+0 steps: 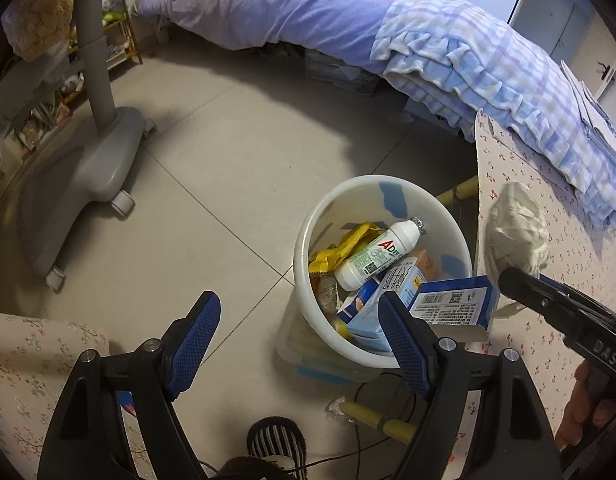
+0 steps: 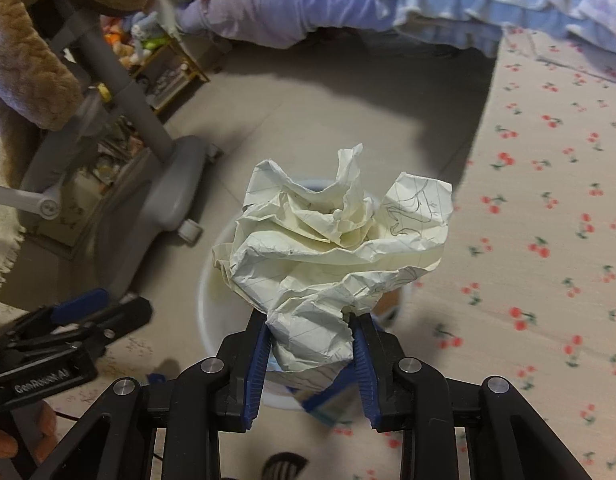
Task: Collect trash
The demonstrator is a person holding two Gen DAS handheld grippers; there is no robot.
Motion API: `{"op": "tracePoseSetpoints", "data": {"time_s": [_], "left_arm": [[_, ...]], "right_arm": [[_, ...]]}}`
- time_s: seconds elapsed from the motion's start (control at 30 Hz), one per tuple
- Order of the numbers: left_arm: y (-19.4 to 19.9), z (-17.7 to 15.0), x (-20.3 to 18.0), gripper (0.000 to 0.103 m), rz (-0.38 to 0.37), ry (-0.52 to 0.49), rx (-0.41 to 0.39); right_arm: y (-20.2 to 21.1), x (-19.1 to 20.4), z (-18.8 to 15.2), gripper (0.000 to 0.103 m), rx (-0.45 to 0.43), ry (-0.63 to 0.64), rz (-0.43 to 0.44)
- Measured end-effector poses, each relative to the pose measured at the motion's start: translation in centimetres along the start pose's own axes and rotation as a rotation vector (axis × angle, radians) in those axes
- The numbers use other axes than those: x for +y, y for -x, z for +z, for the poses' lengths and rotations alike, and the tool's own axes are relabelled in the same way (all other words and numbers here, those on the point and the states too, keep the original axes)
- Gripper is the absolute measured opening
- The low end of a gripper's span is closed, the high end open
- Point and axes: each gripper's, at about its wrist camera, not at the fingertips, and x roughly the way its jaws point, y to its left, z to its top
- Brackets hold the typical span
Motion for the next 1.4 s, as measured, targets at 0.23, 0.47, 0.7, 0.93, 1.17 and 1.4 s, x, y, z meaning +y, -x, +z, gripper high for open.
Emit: {"op": "tracePoseSetpoints", "data": {"time_s": [0.23, 0.47, 0.7, 0.93, 1.17, 1.4], "left_arm": [[0.4, -0.4, -0.1, 0.091, -0.012, 0.009, -0.002], [1.6, -1.6, -1.8, 0.092, -0.055, 0.007, -0.011], [4.4, -4.0, -6.3, 0.095, -0.103, -0.087, -0.064], [7.0, -8.1, -10.7, 0.100, -0.145, -0.209, -0.081], [9.0, -12.3, -13.3, 0.100, -0.127, -0.248, -0.165], [9.4, -15.1, -14.4, 0.100, -0.065, -0.251, -0.217]], "right_arm": [[0.9, 0.4, -0.2, 0.075, -0.028, 0.009, 0.033], [4.0, -1.2, -1.7, 0.075, -0.039, -0.024, -0.057], [10.7, -3.5, -4.5, 0.081, -0.099, -0.087, -0.248], [16.6, -4.1, -9.8, 0.092, -0.164, -0.121, -0.395], [19.2, -4.5, -15.1, 0.102, -0.227, -0.179, -0.478], [19.8, -4.4, -18.3, 0.102, -0.272, -0.151, -0.597]]}}
